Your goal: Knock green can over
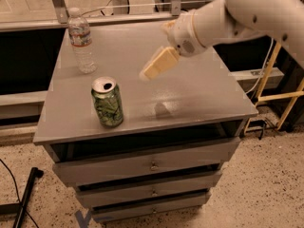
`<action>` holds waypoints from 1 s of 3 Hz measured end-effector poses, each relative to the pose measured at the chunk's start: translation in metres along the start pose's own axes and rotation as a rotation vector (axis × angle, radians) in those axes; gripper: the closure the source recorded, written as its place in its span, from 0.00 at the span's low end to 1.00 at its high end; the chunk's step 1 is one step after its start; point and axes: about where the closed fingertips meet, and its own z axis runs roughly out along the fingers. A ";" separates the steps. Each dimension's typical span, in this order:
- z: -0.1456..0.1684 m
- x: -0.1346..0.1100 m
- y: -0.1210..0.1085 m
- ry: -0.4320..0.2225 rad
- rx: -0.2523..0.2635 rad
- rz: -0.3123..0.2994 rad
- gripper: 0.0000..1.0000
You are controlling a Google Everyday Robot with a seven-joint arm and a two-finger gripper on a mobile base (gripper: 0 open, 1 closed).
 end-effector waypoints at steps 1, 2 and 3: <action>0.000 -0.005 0.023 -0.168 -0.005 0.000 0.00; -0.002 -0.004 0.047 -0.280 -0.047 0.014 0.00; 0.009 -0.006 0.072 -0.320 -0.120 0.015 0.00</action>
Offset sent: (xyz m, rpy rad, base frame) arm -0.0724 0.0133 -0.0136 0.3870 -0.0334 0.1553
